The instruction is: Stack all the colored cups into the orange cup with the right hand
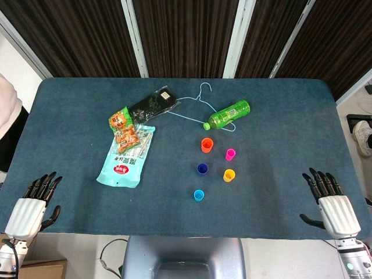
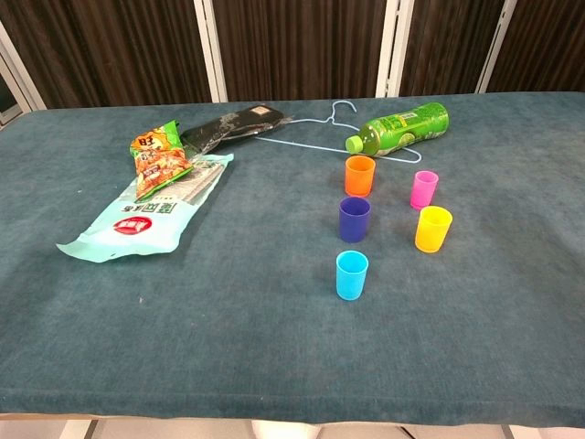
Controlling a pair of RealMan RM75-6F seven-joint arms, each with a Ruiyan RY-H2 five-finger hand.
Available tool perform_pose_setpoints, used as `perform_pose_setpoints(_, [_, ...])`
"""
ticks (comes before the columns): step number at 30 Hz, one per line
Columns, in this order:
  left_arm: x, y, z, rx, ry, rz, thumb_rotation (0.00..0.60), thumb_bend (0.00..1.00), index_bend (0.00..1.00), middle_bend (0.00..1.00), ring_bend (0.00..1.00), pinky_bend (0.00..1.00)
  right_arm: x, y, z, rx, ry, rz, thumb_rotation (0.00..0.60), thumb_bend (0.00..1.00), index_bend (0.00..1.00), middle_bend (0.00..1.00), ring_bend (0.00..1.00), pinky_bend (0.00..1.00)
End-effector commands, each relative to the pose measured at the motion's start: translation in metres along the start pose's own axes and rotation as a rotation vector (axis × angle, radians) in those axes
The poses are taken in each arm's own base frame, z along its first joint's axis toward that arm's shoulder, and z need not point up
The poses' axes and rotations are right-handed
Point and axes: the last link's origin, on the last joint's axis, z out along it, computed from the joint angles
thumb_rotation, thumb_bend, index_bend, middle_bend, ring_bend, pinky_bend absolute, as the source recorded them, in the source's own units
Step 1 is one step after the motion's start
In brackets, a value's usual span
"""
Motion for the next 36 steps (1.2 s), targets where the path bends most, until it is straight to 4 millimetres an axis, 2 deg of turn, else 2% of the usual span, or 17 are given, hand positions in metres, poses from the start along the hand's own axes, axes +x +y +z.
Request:
perform_pose_setpoints(1, [0.0,0.0,0.0,0.001,-0.003,-0.001,0.6,0.45,0.0,0.0,0.0,0.13,0.0,-0.002,0.002,0.01,0.004,0.005,0.6,0.21,0.0,0.0,0.0,0.0])
perform_pose_setpoints(6, [0.002,-0.002,0.0,0.002,0.001,-0.013,0.6,0.45,0.0,0.0,0.0,0.13,-0.003,-0.01,0.012,0.058,0.044,0.02,0.6,0.21,0.0,0.0,0.0,0.0])
perform_pose_setpoints(9, [0.004,-0.004,-0.001,0.007,0.003,-0.024,0.6,0.45,0.0,0.0,0.0,0.13,-0.002,-0.023,0.033,0.116,0.077,0.042,0.6,0.21,0.0,0.0,0.0,0.0])
perform_pose_setpoints(12, [0.005,-0.005,-0.001,0.008,0.007,-0.029,0.6,0.45,0.0,0.0,0.0,0.13,0.007,-0.047,0.068,0.203,0.077,0.053,0.6,0.21,0.01,0.0,0.0,0.0])
perform_pose_setpoints(16, [0.006,-0.007,0.0,0.015,0.005,-0.036,0.6,0.45,0.0,0.0,0.0,0.13,0.017,-0.096,0.126,0.305,0.015,0.022,0.6,0.21,0.1,0.0,0.0,0.0])
perform_pose_setpoints(22, [0.006,-0.008,0.001,0.018,-0.005,-0.041,0.6,0.45,0.0,0.0,0.0,0.13,0.008,-0.165,0.186,0.39,-0.101,-0.044,0.6,0.25,0.21,0.0,0.0,0.0])
perform_pose_setpoints(28, [0.008,-0.011,-0.001,0.023,-0.001,-0.048,0.6,0.44,0.0,0.0,0.0,0.13,-0.019,-0.202,0.211,0.39,-0.185,-0.057,0.6,0.29,0.29,0.0,0.0,0.0])
perform_pose_setpoints(36, [0.011,-0.013,-0.004,0.025,0.005,-0.058,0.6,0.44,0.0,0.0,0.0,0.13,-0.046,-0.216,0.22,0.377,-0.237,-0.106,0.6,0.33,0.34,0.0,0.0,0.0])
